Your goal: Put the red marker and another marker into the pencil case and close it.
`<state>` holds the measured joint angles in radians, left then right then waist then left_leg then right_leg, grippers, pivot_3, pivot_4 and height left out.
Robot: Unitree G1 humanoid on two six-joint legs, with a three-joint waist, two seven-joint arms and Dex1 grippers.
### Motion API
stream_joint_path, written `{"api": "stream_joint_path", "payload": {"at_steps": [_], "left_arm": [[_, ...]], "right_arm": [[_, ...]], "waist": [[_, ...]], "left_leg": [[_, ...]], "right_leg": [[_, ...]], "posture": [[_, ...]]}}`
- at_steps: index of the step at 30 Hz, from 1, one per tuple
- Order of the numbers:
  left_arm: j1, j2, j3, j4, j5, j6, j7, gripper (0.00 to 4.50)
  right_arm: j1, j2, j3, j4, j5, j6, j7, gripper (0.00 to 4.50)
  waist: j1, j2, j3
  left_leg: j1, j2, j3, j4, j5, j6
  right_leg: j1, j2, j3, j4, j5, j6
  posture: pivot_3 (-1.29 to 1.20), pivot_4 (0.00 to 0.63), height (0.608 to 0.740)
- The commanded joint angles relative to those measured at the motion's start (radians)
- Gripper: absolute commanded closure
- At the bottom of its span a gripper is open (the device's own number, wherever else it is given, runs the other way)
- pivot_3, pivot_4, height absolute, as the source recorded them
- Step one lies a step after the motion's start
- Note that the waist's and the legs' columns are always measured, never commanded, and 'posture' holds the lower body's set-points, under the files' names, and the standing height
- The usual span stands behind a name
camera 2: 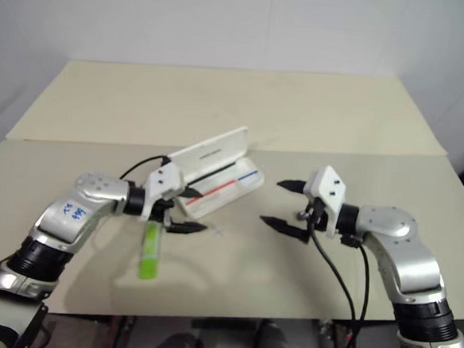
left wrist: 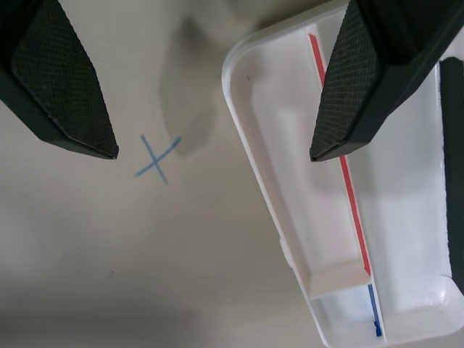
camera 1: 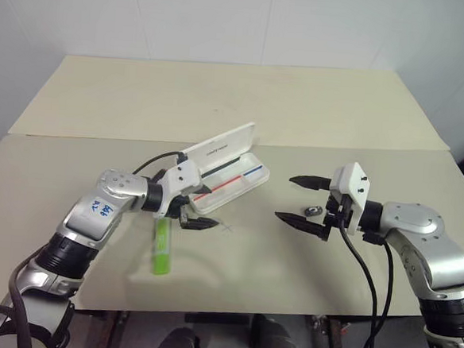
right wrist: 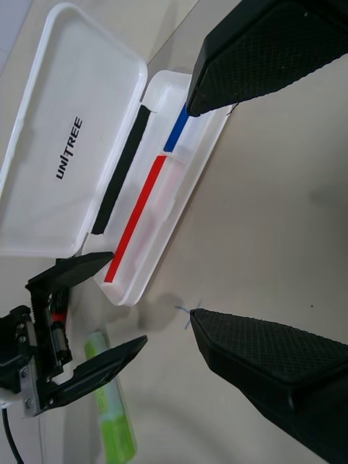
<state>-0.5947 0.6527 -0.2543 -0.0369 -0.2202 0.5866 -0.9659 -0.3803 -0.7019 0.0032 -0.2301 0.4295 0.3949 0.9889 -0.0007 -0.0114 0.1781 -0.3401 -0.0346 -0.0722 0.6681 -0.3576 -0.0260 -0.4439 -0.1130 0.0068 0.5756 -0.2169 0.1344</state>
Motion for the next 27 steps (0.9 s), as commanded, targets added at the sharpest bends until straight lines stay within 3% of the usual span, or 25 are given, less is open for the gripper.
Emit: {"api": "stream_joint_path", "payload": {"at_steps": [1, 15, 27], "left_arm": [[-0.031, -0.009, -0.009, -0.011, 0.021, 0.019, 0.005, 0.02], [-0.082, -0.02, -0.083, 0.032, 0.074, 0.119, -0.001, 0.02], [-0.097, -0.035, -0.088, 0.031, 0.101, 0.149, 0.023, 4.0]], "right_arm": [[0.0, -0.004, -0.025, -0.017, 0.011, -0.01, 0.002, 0.0], [0.017, -0.008, -0.036, -0.036, 0.008, -0.004, -0.02, 0.0], [0.013, -0.012, -0.043, -0.039, 0.007, -0.002, -0.031, 0.0]], "waist": [[0.0, 0.0, 0.0], [0.0, 0.0, 0.0], [0.0, 0.0, 0.0]], "left_leg": [[0.0, 0.0, 0.0, 0.0, 0.0, 0.0], [0.0, 0.0, 0.0, 0.002, 0.0, 0.0], [0.0, 0.0, 0.0, 0.005, 0.0, 0.0]], "right_leg": [[0.0, 0.0, 0.0, 0.0, 0.0, 0.0], [0.0, 0.0, 0.0, 0.002, 0.0, 0.0], [0.001, 0.0, 0.001, 0.004, 0.0, 0.0]], "posture": [[0.0, 0.15, 0.74], [0.0, 0.15, 0.74], [0.0, 0.15, 0.74]]}}
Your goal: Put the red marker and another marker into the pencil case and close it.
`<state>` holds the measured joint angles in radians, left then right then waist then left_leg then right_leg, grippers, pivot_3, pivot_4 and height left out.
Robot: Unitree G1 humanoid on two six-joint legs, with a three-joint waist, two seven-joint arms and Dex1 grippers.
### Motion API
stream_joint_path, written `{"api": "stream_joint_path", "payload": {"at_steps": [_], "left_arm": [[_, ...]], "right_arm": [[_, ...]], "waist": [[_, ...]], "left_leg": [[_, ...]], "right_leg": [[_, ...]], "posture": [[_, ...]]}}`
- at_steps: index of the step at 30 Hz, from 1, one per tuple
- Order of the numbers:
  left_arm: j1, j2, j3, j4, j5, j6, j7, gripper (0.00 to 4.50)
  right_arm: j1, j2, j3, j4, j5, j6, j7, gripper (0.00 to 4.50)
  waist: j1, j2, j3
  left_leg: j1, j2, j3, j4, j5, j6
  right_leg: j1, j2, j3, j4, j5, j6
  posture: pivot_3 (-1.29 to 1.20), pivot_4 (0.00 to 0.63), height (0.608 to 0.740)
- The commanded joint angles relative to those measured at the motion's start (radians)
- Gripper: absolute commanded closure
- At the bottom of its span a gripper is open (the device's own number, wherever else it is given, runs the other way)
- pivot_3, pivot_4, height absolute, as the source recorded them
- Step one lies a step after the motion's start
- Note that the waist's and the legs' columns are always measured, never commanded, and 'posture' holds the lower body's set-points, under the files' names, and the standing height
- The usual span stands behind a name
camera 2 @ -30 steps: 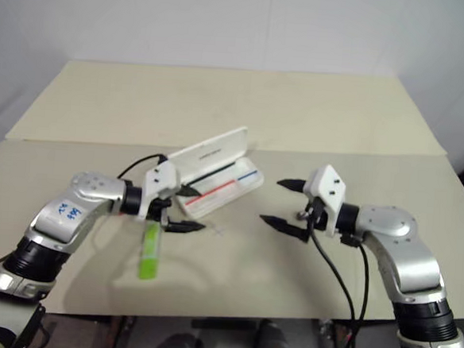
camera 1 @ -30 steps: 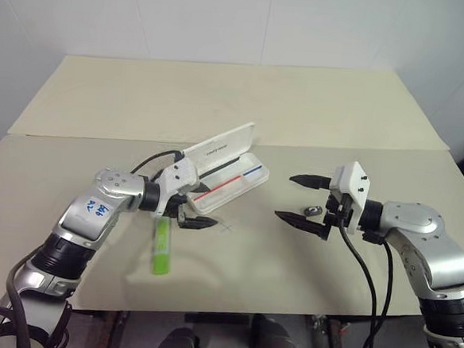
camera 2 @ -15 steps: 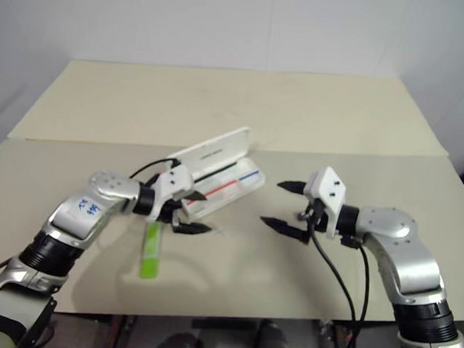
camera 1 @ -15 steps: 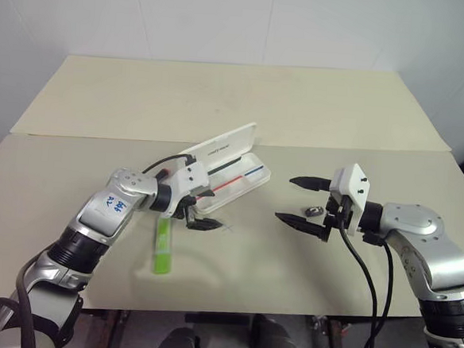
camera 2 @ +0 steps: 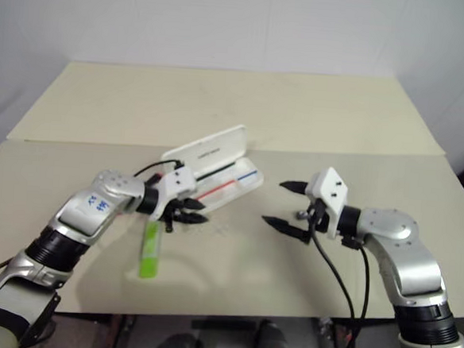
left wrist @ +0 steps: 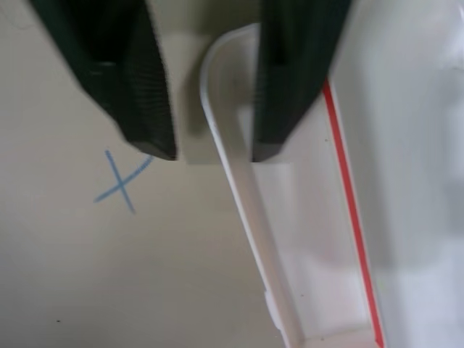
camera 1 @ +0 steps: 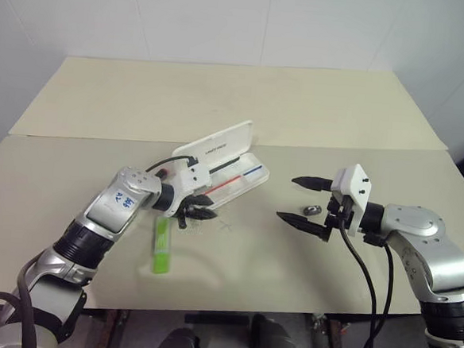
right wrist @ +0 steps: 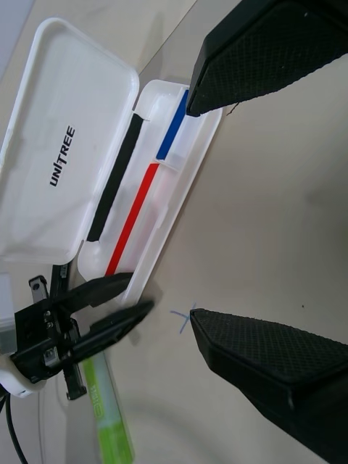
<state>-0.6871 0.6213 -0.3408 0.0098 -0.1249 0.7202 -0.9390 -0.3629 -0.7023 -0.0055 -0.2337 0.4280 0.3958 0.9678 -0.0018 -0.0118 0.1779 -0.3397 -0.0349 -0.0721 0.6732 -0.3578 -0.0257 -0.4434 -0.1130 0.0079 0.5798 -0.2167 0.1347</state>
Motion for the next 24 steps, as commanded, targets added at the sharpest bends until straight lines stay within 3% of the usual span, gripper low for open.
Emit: {"api": "stream_joint_path", "payload": {"at_steps": [1, 12, 24], "left_arm": [[-0.006, -0.005, 0.001, -0.02, 0.005, 0.019, -0.003, 4.37], [0.013, 0.026, 0.05, -0.095, -0.019, -0.038, -0.041, 4.49], [0.02, 0.221, 0.053, -0.211, -0.018, -0.09, -0.198, 4.49]], "right_arm": [[-0.008, -0.011, -0.034, -0.033, 0.008, -0.004, -0.009, 0.0], [-0.019, -0.01, -0.031, -0.016, 0.004, -0.01, -0.003, 0.0], [0.014, -0.04, -0.06, -0.035, 0.023, 0.0, 0.007, 0.0]], "waist": [[0.001, 0.0, 0.0], [0.003, 0.0, 0.0], [0.0, 0.0, 0.0]], "left_leg": [[0.0, 0.0, 0.0, 0.0, 0.0, 0.0], [-0.001, -0.001, -0.001, 0.006, -0.001, 0.002], [-0.004, -0.001, -0.001, 0.006, -0.002, 0.003]], "right_leg": [[0.0, 0.0, 0.0, 0.0, 0.0, 0.0], [0.001, -0.001, 0.001, 0.002, 0.001, 0.002], [0.001, -0.001, 0.0, -0.001, 0.001, 0.002]], "posture": [[0.0, 0.15, 0.74], [0.0, 0.15, 0.74], [0.0, 0.15, 0.74]]}}
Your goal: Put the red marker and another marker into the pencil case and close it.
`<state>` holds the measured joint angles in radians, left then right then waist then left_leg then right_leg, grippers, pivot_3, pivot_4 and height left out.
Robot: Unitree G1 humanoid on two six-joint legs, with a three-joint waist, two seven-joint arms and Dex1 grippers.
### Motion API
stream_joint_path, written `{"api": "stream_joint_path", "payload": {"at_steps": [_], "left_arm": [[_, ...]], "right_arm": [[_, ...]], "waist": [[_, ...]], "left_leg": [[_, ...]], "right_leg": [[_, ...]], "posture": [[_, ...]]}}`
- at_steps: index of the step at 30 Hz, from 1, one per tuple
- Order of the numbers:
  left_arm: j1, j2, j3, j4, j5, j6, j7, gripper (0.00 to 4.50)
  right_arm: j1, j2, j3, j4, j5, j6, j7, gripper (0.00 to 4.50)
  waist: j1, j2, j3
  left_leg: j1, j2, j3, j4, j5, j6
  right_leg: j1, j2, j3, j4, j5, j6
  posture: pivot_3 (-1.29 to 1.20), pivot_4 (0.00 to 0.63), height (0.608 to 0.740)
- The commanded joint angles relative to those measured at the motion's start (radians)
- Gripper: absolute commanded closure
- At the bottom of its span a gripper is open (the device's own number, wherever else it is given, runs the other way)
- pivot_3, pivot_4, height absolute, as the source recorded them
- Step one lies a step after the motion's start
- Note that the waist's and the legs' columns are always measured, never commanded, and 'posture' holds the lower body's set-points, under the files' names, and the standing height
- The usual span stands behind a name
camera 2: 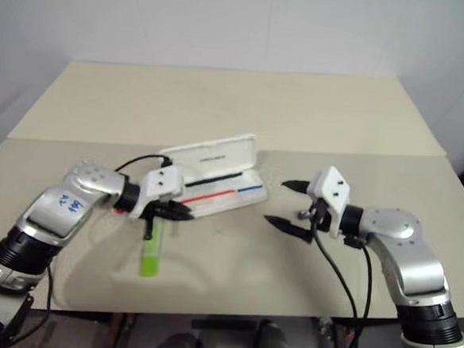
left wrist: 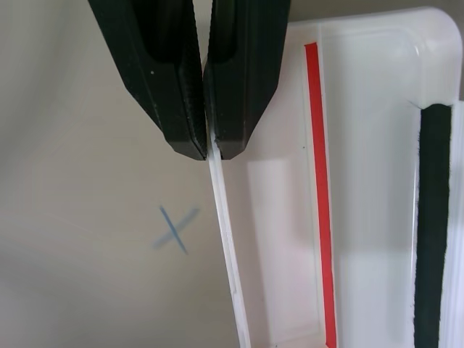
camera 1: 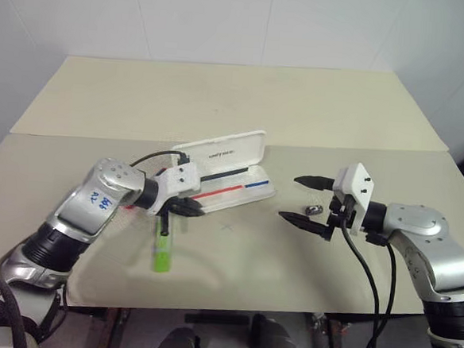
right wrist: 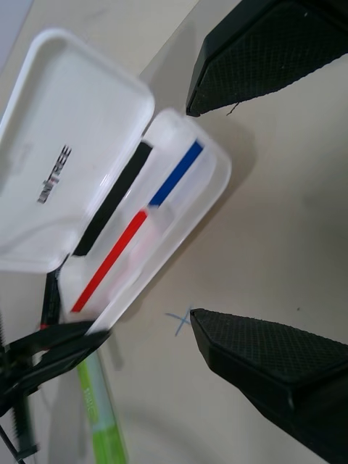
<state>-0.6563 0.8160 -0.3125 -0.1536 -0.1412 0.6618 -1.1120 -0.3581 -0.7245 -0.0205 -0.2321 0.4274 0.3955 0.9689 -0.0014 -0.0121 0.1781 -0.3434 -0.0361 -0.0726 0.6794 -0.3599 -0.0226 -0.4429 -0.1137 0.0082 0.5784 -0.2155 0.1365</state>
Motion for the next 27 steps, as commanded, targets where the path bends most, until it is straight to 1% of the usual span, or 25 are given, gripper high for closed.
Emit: {"api": "stream_joint_path", "payload": {"at_steps": [1, 6, 11, 18, 24, 27], "left_arm": [[-0.012, 0.033, 0.023, -0.053, 0.001, -0.034, -0.028, 4.49], [-0.005, 0.049, 0.009, -0.104, 0.016, -0.039, -0.035, 4.49], [0.012, 0.028, -0.01, -0.173, 0.028, -0.036, -0.018, 4.49], [0.05, 0.029, -0.025, -0.232, 0.036, -0.025, -0.008, 4.49], [0.104, 0.043, -0.018, -0.263, 0.03, 0.006, 0.009, 4.49], [0.139, 0.057, -0.02, -0.261, 0.038, -0.012, 0.011, 4.49]], "right_arm": [[0.016, -0.022, -0.049, -0.042, 0.026, 0.002, 0.007, 0.0], [0.061, -0.043, -0.068, -0.086, 0.045, 0.024, 0.012, 0.0], [0.146, -0.061, -0.108, -0.164, 0.09, 0.052, 0.011, 0.0], [0.24, -0.063, -0.146, -0.252, 0.133, 0.09, -0.008, 0.0], [0.327, -0.065, -0.197, -0.26, 0.141, 0.098, -0.023, 0.0], [0.379, -0.077, -0.228, -0.241, 0.129, 0.085, -0.013, 0.0]], "waist": [[0.002, 0.0, 0.0], [0.002, 0.0, 0.0], [0.003, 0.0, 0.0], [0.002, 0.0, 0.0], [0.003, 0.0, 0.0], [0.003, 0.0, 0.0]], "left_leg": [[0.0, 0.0, 0.0, 0.0, 0.0, 0.0], [-0.002, 0.0, 0.0, 0.001, -0.001, 0.002], [-0.003, 0.0, 0.0, 0.001, -0.002, 0.003], [-0.002, 0.0, 0.001, 0.001, -0.004, 0.007], [-0.002, 0.0, 0.001, 0.001, -0.004, 0.007], [-0.002, 0.0, 0.001, 0.001, -0.004, 0.008]], "right_leg": [[0.0, 0.0, 0.0, 0.0, 0.0, 0.0], [0.0, 0.0, 0.0, -0.002, 0.001, 0.001], [0.0, 0.0, 0.0, -0.004, 0.001, 0.001], [0.0, 0.0, 0.0, -0.003, 0.001, 0.002], [0.0, 0.0, 0.0, -0.002, 0.001, 0.002], [0.0, 0.0, 0.0, -0.003, 0.001, 0.002]], "posture": [[0.0, 0.15, 0.74], [0.0, 0.15, 0.74], [0.0, 0.15, 0.74], [0.0, 0.15, 0.74], [0.0, 0.15, 0.74], [0.0, 0.15, 0.74]]}}
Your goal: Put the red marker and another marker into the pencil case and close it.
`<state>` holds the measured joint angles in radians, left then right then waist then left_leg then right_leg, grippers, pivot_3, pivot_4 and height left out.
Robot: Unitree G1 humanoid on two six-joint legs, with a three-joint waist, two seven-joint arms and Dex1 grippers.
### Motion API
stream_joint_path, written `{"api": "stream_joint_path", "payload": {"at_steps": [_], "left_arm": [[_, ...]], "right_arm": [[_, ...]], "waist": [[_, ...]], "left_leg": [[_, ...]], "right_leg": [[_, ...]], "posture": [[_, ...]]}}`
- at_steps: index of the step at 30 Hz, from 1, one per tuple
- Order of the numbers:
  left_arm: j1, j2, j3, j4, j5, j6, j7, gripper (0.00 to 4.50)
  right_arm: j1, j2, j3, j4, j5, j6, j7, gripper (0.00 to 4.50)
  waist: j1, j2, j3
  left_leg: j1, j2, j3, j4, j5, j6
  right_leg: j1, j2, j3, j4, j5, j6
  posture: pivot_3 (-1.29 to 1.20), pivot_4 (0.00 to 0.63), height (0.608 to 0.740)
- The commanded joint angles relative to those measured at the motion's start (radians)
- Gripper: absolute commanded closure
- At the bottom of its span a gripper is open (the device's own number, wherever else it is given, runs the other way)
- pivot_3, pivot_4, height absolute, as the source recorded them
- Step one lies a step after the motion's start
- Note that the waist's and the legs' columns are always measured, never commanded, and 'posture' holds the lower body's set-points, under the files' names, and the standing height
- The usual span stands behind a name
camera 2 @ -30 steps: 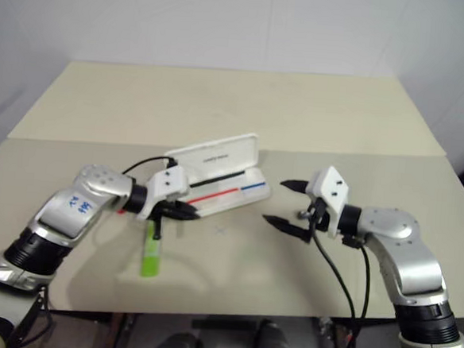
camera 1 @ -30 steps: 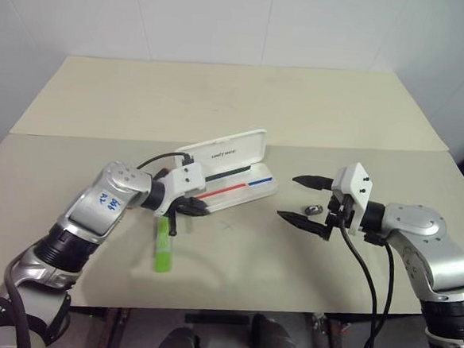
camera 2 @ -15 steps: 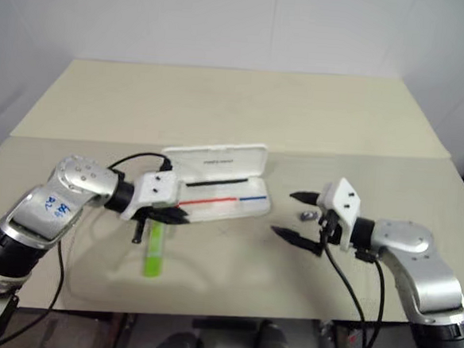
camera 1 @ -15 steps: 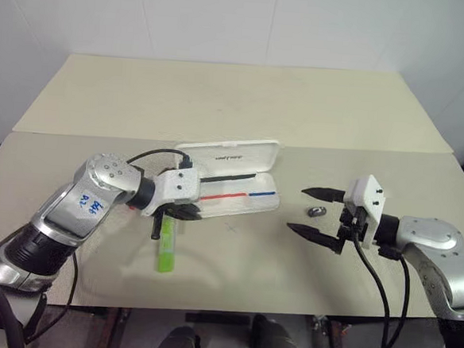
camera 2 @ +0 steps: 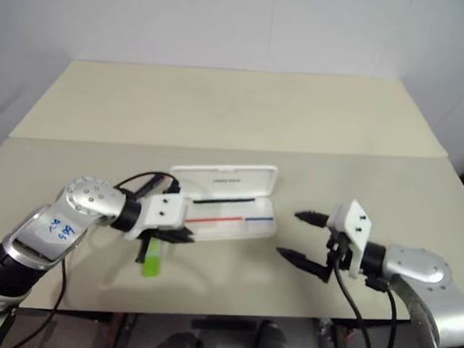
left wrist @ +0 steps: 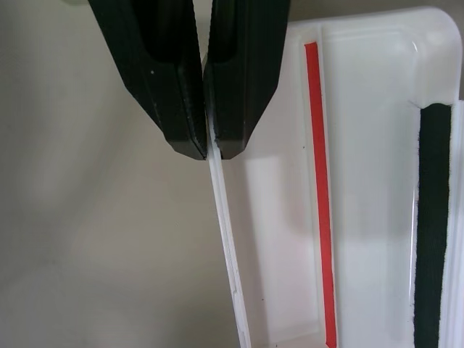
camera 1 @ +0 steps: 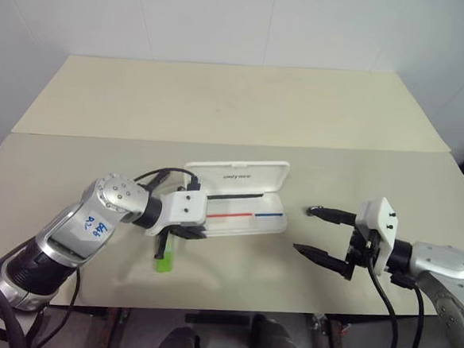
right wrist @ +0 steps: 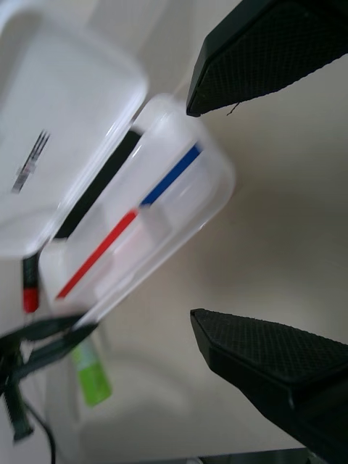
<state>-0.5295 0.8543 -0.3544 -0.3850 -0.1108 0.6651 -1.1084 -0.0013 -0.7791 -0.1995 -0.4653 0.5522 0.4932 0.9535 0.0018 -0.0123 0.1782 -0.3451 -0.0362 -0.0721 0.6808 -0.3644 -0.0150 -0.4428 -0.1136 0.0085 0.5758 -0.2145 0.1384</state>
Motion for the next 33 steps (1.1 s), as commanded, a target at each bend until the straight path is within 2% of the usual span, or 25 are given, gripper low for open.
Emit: {"api": "stream_joint_path", "payload": {"at_steps": [1, 6, 18, 23, 33], "left_arm": [[0.016, 0.02, 0.022, -0.023, 0.01, -0.023, 0.008, 4.49], [0.032, 0.028, 0.018, 0.004, 0.023, -0.071, 0.006, 4.49], [0.058, -0.023, 0.016, 0.176, 0.073, -0.352, 0.014, 4.49], [0.054, -0.054, 0.025, 0.23, 0.072, -0.428, 0.01, 4.49], [0.037, -0.083, 0.027, 0.288, 0.056, -0.45, -0.049, 4.49]], "right_arm": [[0.026, -0.024, -0.053, -0.006, 0.004, -0.016, 0.002, 0.0], [0.024, -0.024, -0.057, -0.014, 0.006, -0.012, -0.011, 0.0], [0.025, -0.027, -0.059, -0.026, 0.003, -0.009, -0.034, 0.0], [0.026, -0.03, -0.059, -0.036, 0.005, -0.006, -0.043, 0.0], [0.01, -0.032, -0.049, -0.032, 0.005, -0.003, -0.051, 0.0]], "waist": [[0.0, 0.0, 0.0], [0.0, 0.0, 0.0], [0.01, 0.0, 0.0], [0.023, 0.0, 0.0], [0.023, 0.0, 0.0]], "left_leg": [[0.0, 0.0, 0.0, 0.0, 0.0, 0.0], [0.001, 0.0, 0.0, 0.001, 0.0, 0.0], [0.002, 0.0, 0.0, 0.0, 0.0, 0.0], [0.01, 0.0, 0.0, 0.0, 0.0, 0.001], [0.012, 0.0, -0.001, 0.001, 0.0, 0.001]], "right_leg": [[0.0, 0.0, 0.0, 0.0, 0.0, 0.0], [0.001, 0.0, 0.0, 0.0, 0.0, 0.0], [0.001, 0.0, 0.0, 0.0, 0.0, 0.0], [0.011, 0.0, -0.001, -0.004, 0.0, 0.0], [0.015, 0.0, 0.0, -0.006, 0.001, 0.001]], "posture": [[0.0, 0.15, 0.74], [0.0, 0.15, 0.74], [0.0, 0.15, 0.74], [0.0, 0.15, 0.74], [0.0, 0.15, 0.74]]}}
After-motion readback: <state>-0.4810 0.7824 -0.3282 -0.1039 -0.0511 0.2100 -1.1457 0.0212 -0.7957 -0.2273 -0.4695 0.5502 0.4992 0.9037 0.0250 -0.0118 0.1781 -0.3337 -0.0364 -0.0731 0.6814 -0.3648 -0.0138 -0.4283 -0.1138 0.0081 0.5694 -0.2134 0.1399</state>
